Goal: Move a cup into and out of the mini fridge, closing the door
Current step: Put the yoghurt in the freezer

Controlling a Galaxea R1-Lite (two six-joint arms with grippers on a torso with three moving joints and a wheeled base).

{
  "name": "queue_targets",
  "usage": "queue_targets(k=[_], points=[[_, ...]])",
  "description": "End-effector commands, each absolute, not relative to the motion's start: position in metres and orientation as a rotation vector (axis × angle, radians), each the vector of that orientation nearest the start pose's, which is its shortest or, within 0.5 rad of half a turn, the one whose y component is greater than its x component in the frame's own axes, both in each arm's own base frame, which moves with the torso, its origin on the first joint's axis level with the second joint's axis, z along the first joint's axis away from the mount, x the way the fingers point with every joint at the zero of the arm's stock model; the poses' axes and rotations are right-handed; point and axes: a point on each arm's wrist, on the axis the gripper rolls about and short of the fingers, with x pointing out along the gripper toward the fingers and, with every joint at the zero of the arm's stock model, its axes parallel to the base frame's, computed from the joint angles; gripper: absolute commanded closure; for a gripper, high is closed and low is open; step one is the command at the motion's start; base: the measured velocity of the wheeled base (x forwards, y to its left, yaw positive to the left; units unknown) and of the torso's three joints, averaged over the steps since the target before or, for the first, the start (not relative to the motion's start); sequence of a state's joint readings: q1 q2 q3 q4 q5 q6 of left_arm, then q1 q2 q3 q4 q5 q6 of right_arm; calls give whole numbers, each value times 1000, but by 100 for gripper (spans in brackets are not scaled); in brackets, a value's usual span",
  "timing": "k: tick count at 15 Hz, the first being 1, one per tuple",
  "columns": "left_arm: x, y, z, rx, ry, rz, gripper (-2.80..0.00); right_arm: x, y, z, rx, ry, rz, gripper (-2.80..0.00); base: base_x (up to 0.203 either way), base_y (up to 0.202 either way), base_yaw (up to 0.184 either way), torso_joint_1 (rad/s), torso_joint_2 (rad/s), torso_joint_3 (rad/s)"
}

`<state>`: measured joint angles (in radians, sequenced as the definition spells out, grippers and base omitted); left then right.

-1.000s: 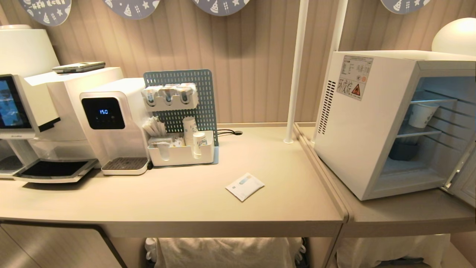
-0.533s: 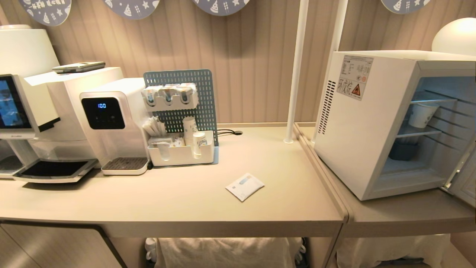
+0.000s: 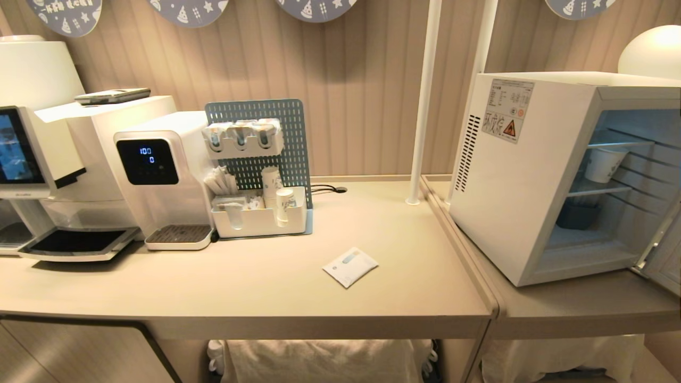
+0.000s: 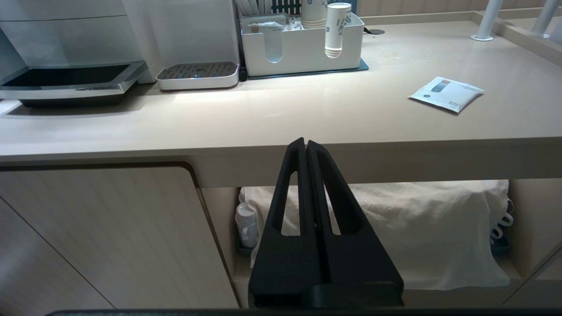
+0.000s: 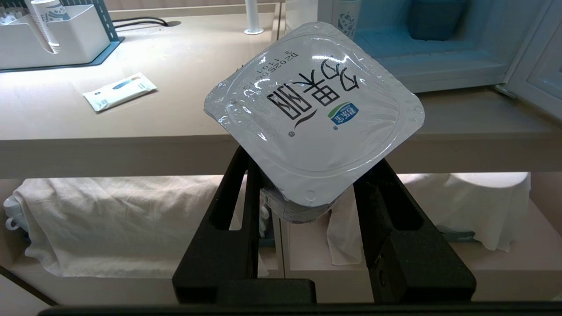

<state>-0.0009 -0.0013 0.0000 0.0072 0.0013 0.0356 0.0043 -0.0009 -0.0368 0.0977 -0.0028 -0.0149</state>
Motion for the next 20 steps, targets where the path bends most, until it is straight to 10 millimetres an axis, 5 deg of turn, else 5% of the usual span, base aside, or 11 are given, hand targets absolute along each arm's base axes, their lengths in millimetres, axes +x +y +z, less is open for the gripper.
queue_targets(k=[1, 6, 20], points=[[-23, 0, 75, 35, 8, 0, 0, -26, 0, 76, -16, 63, 3, 0, 0, 0, 0, 0, 0, 0], [-23, 0, 75, 35, 9, 0, 0, -26, 0, 76, -16, 63, 2, 0, 0, -49, -1, 3, 0, 1], [-23, 0, 75, 37, 9, 1, 0, -26, 0, 76, -16, 63, 3, 0, 0, -194, 0, 2, 1, 3]])
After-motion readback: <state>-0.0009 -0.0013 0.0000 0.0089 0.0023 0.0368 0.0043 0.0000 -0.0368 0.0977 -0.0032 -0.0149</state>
